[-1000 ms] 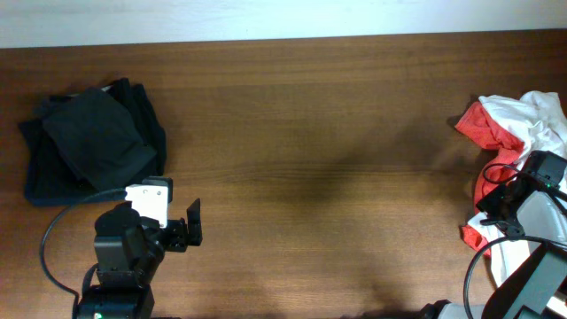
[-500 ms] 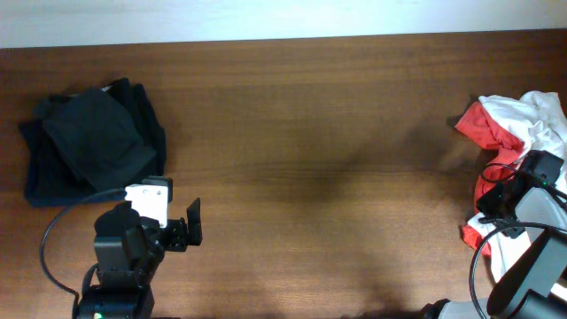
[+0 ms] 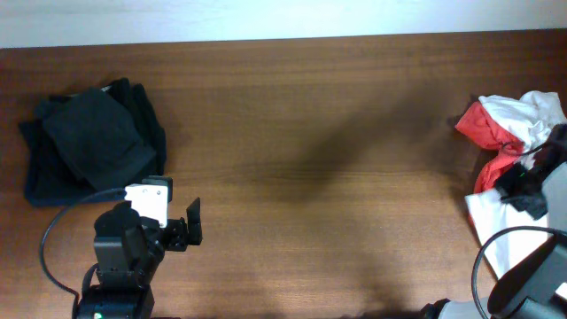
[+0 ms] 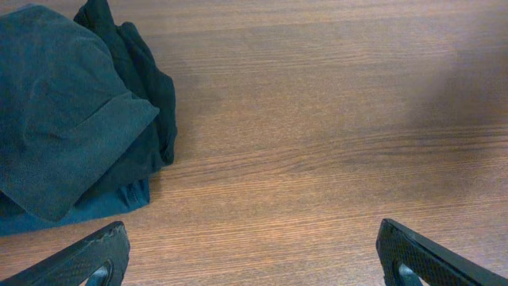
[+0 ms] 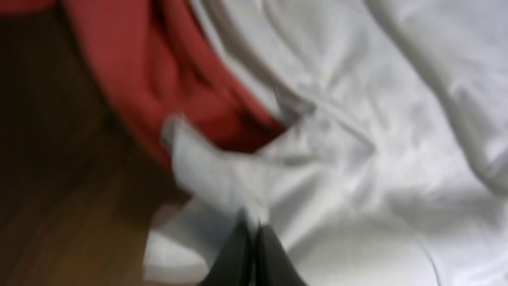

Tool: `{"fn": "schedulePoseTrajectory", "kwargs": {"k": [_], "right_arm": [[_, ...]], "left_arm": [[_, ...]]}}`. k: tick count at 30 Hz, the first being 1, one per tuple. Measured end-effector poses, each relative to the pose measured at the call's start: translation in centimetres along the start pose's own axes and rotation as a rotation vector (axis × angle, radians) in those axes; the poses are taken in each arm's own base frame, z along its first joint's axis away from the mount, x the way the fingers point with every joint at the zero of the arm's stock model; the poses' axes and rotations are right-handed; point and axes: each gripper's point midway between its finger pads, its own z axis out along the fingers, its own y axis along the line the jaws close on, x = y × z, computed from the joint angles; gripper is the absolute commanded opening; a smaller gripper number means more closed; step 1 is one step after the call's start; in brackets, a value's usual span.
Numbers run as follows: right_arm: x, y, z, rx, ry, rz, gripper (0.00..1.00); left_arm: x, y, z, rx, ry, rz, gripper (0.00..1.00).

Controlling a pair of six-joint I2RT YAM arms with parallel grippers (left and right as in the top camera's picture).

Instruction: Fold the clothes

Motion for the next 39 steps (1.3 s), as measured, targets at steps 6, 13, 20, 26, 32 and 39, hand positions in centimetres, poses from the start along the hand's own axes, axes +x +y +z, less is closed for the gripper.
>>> {"fn": "schedulePoseTrajectory", "kwargs": {"k": [6, 13, 20, 26, 32, 39], "right_arm": [[-3.8, 1.4, -7.8, -0.069, -0.077, -0.038, 0.04], [-3.9, 3.3, -13.4, -0.205, -0.087, -0.155, 0.04], [-6.0, 2.8, -18.6, -0.207, -0.247, -0.132, 0.04], [-5.1, 3.0, -19.7, -0.235, -0.256, -0.191, 0.15], [-4.5, 3.0, -19.6, -0.239, -0.232, -0.209, 0.04], [-3.7, 2.8, -19.2, -0.231, -0.196, -0.212, 0.43]], "left_arm": [[0.0, 0.0, 0.0, 0.0, 0.0, 0.0, 0.99], [0.0, 0.0, 0.0, 0.0, -0.001, 0.0, 0.99], [0.0, 0.0, 0.0, 0.0, -0.001, 0.0, 0.99], [0.0, 0.0, 0.0, 0.0, -0.001, 0.0, 0.99], [0.0, 0.0, 0.0, 0.0, -0.001, 0.0, 0.99], [0.0, 0.0, 0.0, 0.0, -0.001, 0.0, 0.99]]}}
